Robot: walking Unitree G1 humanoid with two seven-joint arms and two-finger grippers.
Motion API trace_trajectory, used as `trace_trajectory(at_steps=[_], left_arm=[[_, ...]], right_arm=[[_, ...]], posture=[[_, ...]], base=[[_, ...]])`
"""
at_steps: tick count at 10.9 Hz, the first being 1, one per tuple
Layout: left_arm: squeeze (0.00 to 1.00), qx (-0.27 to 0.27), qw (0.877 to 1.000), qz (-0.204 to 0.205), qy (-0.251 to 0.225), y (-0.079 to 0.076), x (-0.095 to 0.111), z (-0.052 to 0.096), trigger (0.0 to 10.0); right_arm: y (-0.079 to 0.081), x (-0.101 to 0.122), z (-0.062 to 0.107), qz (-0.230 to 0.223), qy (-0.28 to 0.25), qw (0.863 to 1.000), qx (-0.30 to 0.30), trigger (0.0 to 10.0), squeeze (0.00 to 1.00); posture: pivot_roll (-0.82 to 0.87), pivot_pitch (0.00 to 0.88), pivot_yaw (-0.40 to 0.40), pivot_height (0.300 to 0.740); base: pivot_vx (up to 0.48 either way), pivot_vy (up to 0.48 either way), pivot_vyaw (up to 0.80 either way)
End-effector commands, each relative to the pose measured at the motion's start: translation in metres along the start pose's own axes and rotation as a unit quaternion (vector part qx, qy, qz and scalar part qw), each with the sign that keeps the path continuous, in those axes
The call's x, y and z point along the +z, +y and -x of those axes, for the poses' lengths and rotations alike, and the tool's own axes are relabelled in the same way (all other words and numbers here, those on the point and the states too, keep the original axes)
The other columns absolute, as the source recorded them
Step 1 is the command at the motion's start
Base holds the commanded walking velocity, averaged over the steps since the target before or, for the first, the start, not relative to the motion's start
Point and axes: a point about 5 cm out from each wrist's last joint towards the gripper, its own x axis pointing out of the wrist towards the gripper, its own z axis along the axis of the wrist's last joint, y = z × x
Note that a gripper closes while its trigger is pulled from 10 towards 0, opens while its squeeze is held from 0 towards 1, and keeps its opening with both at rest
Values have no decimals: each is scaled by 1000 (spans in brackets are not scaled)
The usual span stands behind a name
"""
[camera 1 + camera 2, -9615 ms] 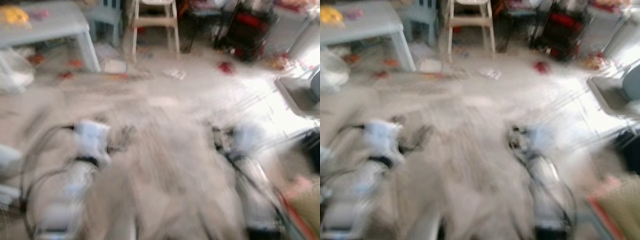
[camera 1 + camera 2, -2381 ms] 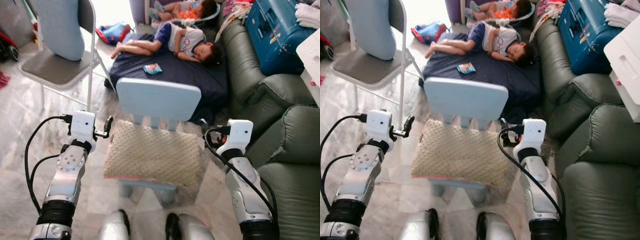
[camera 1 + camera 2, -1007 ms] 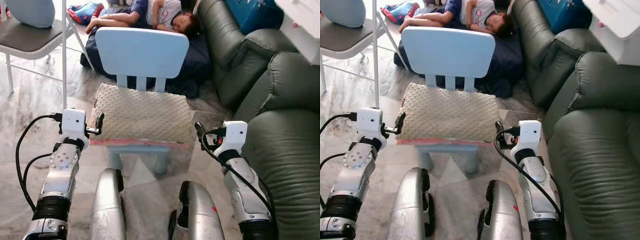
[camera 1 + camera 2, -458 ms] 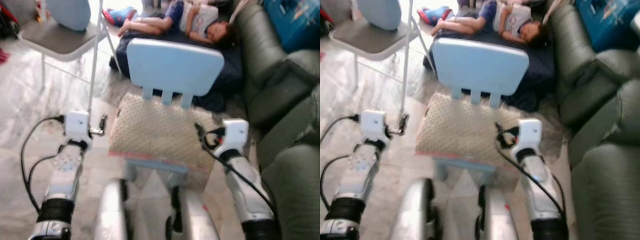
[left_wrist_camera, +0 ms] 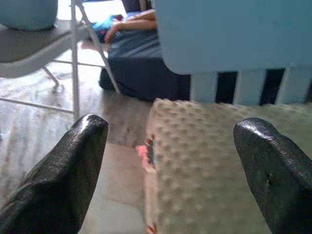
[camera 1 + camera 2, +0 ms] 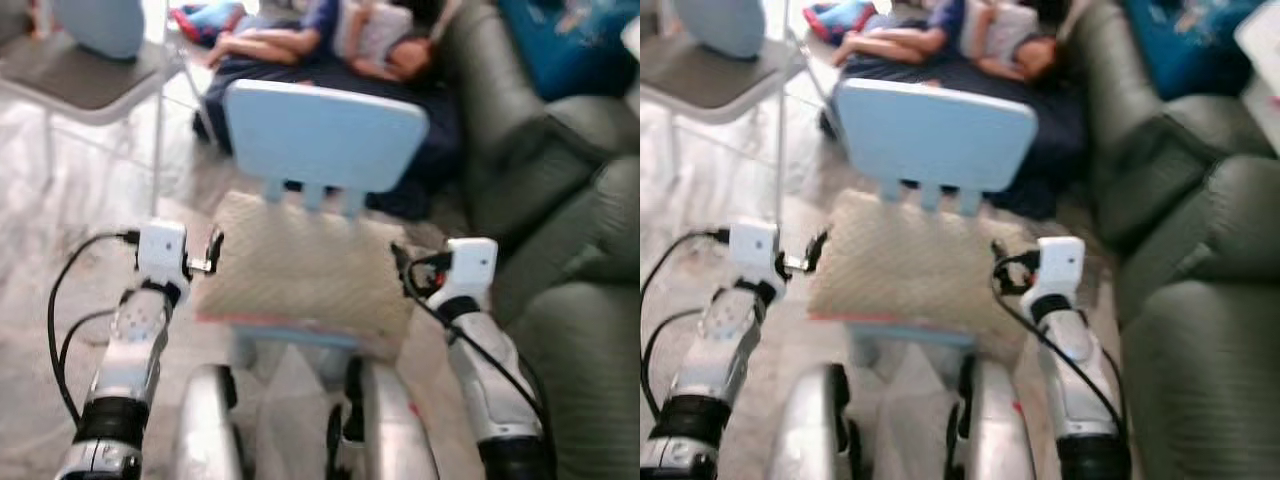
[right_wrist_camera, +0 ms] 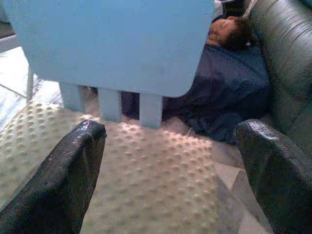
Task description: Move the pillow to the sofa
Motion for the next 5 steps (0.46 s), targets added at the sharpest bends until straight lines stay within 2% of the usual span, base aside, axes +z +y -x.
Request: trace_trajectory(at_steps=[1, 5], left_arm=[[0, -7, 1000, 2, 7, -2, -3, 2, 10000], [0, -7, 1000, 0, 12, -2, -3, 2, 10000]], right_arm=[[-3, 0, 2, -2, 3, 1000, -10, 10000, 0], [-3, -1, 3, -7, 4, 1000, -10, 10000, 0]], posture=[[-28, 209, -89, 575], [-29, 217, -86, 505]], base=[[0, 0, 0], [0, 0, 0]])
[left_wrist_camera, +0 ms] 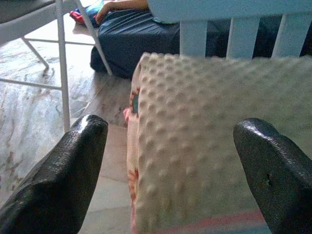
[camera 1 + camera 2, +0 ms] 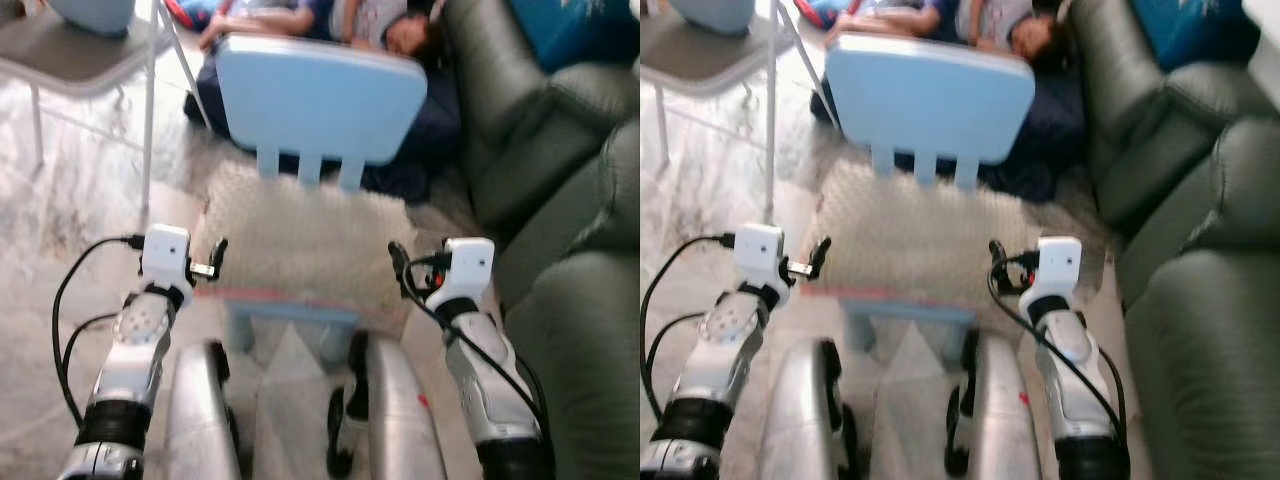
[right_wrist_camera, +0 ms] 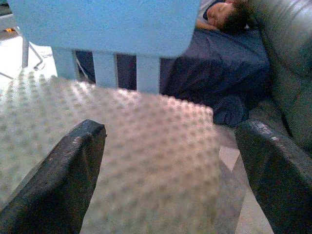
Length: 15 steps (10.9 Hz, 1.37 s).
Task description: Move the pillow to the sofa
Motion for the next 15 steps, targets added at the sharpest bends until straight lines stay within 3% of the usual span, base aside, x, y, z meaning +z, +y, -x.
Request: trace_trajectory(at_steps=[1, 4, 5, 6, 7, 8, 10, 13, 15], left_arm=[[0, 3, 1000, -4, 3, 1, 0, 2, 10000], [0, 10, 1000, 16, 4, 3, -1, 4, 10000], [1000, 8, 999, 32, 2, 3, -1, 7, 10000], [1000, 21, 1000, 16, 9, 6, -3, 9, 10000], [796, 22, 1000, 10, 12, 7, -4, 10, 10000], [0, 21, 1000, 9, 7, 10, -1, 9, 10000], [0, 47, 999, 3, -16, 23, 14, 5, 10000], [0, 55, 997, 2, -56, 30, 52, -11, 10000], [0, 59, 998, 7, -35, 29, 52, -27, 10000]], right_arm=[[-4, -1, 2, -5, 5, 1000, -6, 10000, 0], [-4, -1, 1, -2, 8, 1000, -2, 10000, 0], [-4, -1, 2, -1, 8, 1000, 0, 10000, 1000], [-4, -1, 1, 3, 14, 1000, 0, 10000, 847], [-3, -1, 2, 1, 15, 1000, 3, 10000, 443], [-1, 2, -1, -1, 14, 1000, 18, 10000, 0], [0, 10, -10, 6, 7, 999, 32, 10000, 0], [-6, 29, -38, 27, -6, 998, 51, 10000, 0], [-1, 32, -59, 18, 5, 997, 78, 10000, 0]], posture=[[-29, 217, -86, 481], [-27, 233, -91, 473], [-26, 238, -95, 473], [-27, 249, -97, 473], [-29, 258, -97, 473], [-31, 275, -97, 473], [-36, 324, -95, 473], [-28, 391, -93, 473], [-31, 410, -90, 473]], base=[[0, 0, 0], [0, 0, 0], [0, 0, 0], [0, 0, 0], [0, 0, 0], [0, 0, 0], [0, 0, 0], [0, 0, 0], [0, 0, 0]])
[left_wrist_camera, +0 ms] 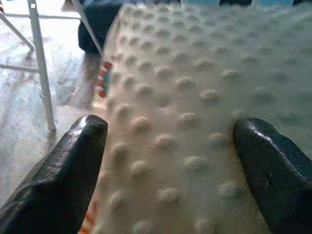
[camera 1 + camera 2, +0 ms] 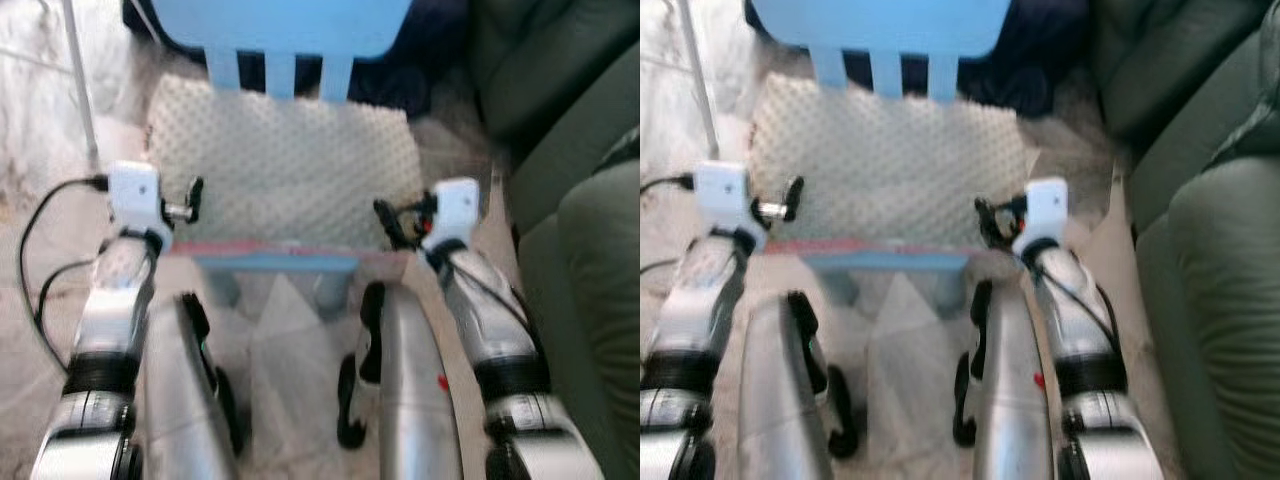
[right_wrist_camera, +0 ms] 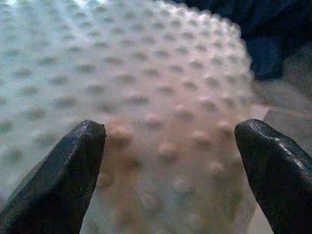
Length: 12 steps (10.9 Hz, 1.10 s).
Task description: Move the pillow to the sofa
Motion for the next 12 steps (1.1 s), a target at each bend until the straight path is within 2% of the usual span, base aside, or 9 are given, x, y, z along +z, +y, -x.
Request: trace_trajectory(at_steps=[1, 4, 5, 6, 8, 10, 12], left_arm=[[0, 2, 1000, -2, 31, -1, -15, 1, 10000], [0, -3, 999, -2, 51, -3, -21, -4, 10000], [0, 24, 989, -12, 143, 7, -53, -5, 0], [0, 31, 987, -4, 158, 7, -59, -3, 0], [0, 27, 985, 5, 172, 3, -68, 0, 0], [0, 30, 982, 13, 184, 5, -74, 1, 0], [0, 27, 981, 19, 191, 3, -75, -1, 0]], right_arm=[[3, -10, -1, -14, 14, 1000, 10, 10000, 0], [9, -14, -11, -36, 30, 999, 21, 10000, 0], [38, -28, -28, -96, 74, 992, 47, 0, 0], [48, -31, -30, -102, 84, 989, 59, 0, 0], [54, -47, -27, -117, 122, 984, 65, 0, 0], [51, -52, -27, -133, 137, 980, 60, 0, 0], [49, -53, -28, -129, 143, 980, 53, 0, 0]], posture=[[-31, 417, -89, 473], [-31, 419, -88, 473], [-25, 412, -88, 473], [-24, 409, -91, 473], [-25, 408, -95, 473], [-31, 400, -92, 473], [-55, 391, -91, 473]], base=[[0, 0, 0], [0, 0, 0], [0, 0, 0], [0, 0, 0], [0, 0, 0], [0, 0, 0], [0, 0, 0]])
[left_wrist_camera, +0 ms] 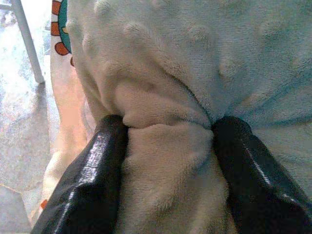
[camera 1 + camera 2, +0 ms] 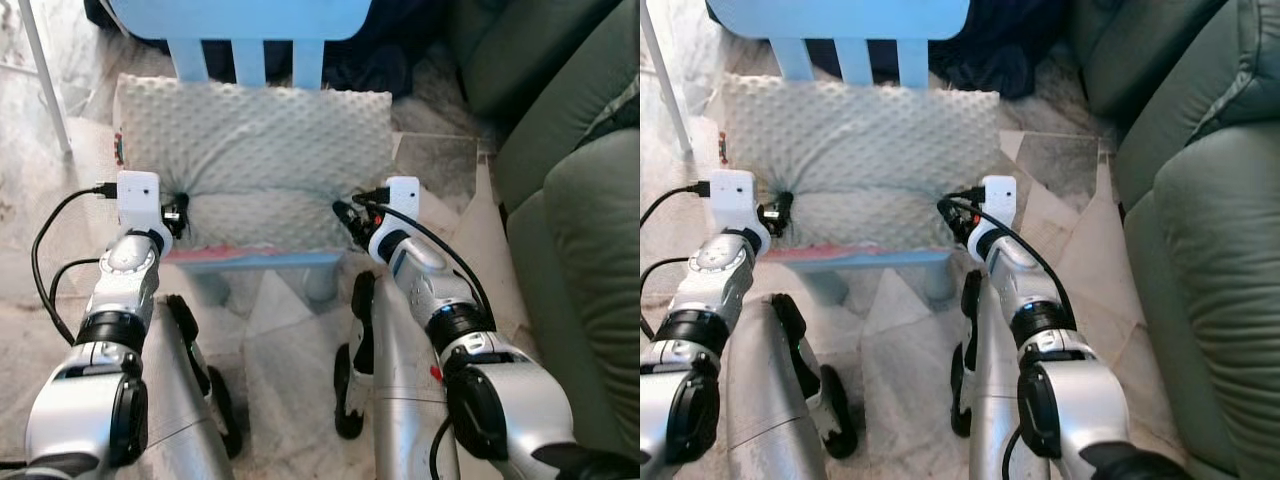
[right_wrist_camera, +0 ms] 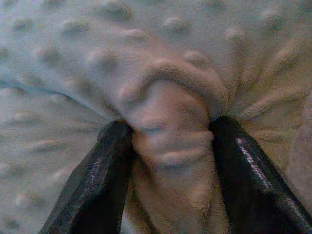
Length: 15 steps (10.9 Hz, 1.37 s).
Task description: Move the pillow to the sofa
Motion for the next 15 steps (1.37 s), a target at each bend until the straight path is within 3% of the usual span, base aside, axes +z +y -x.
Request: trace_trajectory(at_steps=[1, 7, 11, 12, 13, 15], left_arm=[[0, -10, 997, 4, 80, -5, -39, 9, 0], [0, -6, 997, -7, 82, 9, -40, 9, 0], [0, -13, 997, -3, 75, 1, -35, 6, 0], [0, -31, 998, -7, 59, -7, -32, 5, 0], [0, -31, 999, -13, 11, -8, -22, 6, 0], [0, -37, 998, -33, -25, -10, -19, 10, 0]], right_arm=[[5, -29, 3, -19, 53, 998, -4, 0, 0], [23, -40, 0, -18, 55, 998, 4, 0, 0], [23, -39, -1, -6, 53, 999, 4, 0, 0], [26, -35, -3, 7, 40, 999, 4, 0, 0], [24, -32, -2, 20, 26, 999, 2, 0, 0], [15, -32, 3, 32, 15, 999, 7, 0, 0]], posture=[[-87, 404, -95, 473], [-71, 388, -41, 473], [-70, 361, -43, 473], [-65, 332, -46, 473], [-54, 289, -53, 473], [-33, 225, -74, 473]], base=[[0, 0, 0], [0, 0, 0], [0, 0, 0], [0, 0, 0], [0, 0, 0], [0, 0, 0]])
